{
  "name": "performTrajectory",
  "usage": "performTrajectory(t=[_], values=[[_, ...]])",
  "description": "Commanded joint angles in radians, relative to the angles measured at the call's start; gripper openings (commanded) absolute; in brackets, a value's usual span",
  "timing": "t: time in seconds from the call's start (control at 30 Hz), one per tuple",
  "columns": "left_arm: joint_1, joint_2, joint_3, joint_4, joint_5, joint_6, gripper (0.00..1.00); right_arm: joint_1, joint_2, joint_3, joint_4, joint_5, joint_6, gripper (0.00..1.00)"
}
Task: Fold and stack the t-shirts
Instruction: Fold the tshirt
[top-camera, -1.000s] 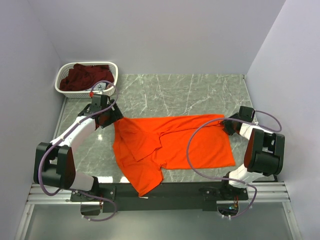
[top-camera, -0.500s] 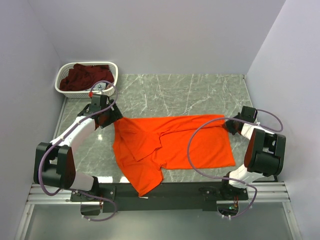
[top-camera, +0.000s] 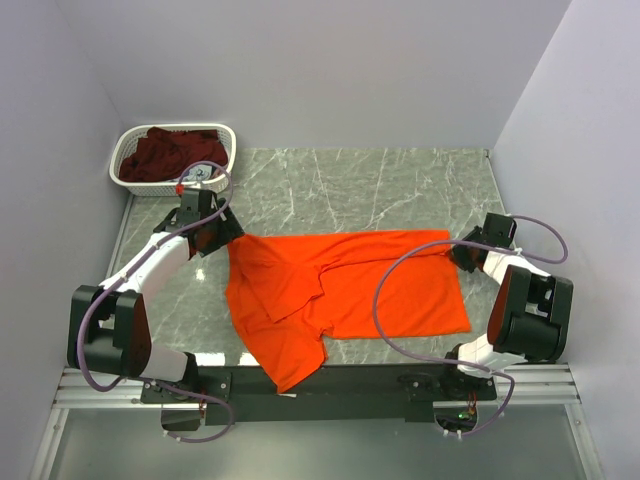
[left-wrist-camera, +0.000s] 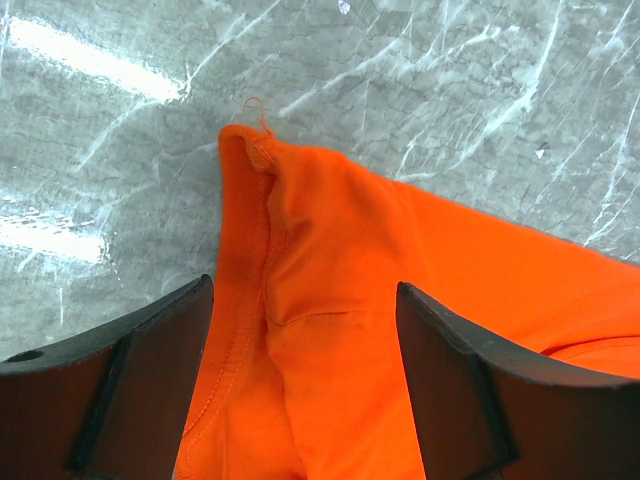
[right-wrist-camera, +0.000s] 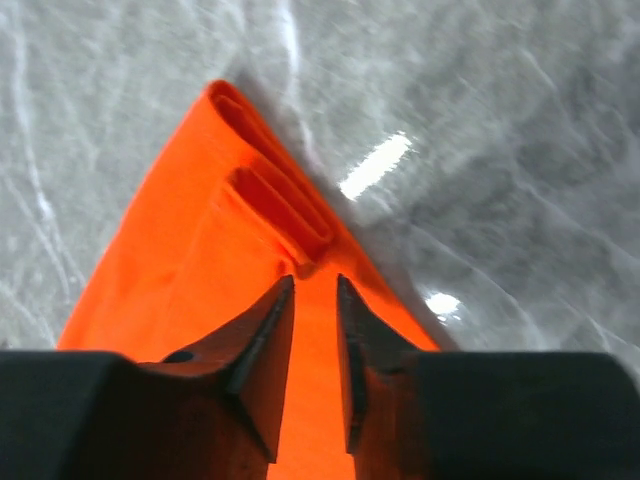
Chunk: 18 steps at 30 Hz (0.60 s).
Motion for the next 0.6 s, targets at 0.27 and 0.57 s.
performTrajectory(t=[0.27, 0.57], values=[[0.011, -0.036, -0.005, 0.014, 0.014, 0.008, 0.79, 0.094, -0.078, 0.177, -0.218, 0.277, -0.039, 0.45], [0.022, -0.04, -0.003, 0.009, 0.029, 0.008, 0.79, 0.172, 0.084, 0.35, -0.338, 0.382, 0.038, 0.46]])
